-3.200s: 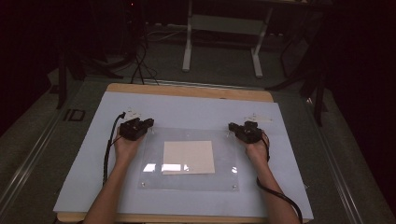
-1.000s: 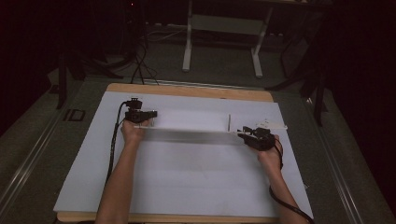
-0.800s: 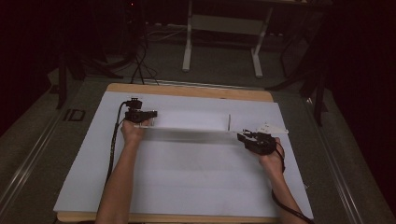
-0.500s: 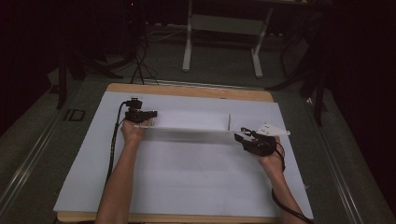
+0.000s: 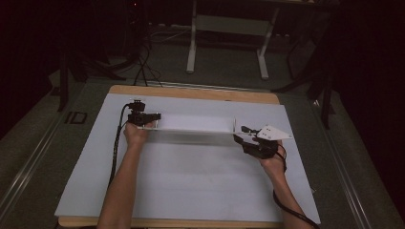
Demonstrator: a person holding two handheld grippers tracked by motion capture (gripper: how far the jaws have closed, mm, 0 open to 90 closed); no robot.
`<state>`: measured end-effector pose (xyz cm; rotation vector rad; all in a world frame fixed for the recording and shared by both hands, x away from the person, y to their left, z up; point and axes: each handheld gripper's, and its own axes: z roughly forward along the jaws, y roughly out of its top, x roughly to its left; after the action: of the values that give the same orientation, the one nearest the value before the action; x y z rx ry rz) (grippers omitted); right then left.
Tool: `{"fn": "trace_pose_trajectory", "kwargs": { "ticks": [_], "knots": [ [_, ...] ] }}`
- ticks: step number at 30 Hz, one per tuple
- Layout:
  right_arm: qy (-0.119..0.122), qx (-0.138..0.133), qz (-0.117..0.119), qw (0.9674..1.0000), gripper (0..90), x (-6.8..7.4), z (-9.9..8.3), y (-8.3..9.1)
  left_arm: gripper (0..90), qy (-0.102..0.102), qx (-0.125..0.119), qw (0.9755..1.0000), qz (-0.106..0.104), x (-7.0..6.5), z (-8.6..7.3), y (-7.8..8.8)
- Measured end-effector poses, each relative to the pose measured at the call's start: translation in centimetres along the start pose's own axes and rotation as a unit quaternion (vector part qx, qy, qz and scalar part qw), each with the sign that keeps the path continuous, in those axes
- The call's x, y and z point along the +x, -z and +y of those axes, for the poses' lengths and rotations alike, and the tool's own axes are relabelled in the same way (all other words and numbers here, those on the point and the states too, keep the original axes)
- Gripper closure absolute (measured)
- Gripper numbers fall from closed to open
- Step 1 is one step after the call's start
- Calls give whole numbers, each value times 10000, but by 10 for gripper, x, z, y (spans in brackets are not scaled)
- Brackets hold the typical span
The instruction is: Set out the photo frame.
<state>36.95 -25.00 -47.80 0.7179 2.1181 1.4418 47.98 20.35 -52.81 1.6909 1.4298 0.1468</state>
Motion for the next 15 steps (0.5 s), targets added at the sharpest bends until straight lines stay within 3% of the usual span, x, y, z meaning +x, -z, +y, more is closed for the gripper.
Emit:
{"fn": "trace_pose_trajectory", "kwargs": {
  "ticks": [15],
  "knots": [
    [-280,6,173,9995,481,-5,1,-4,830,-84,50,9999,26,0,1,0]
  ]
}}
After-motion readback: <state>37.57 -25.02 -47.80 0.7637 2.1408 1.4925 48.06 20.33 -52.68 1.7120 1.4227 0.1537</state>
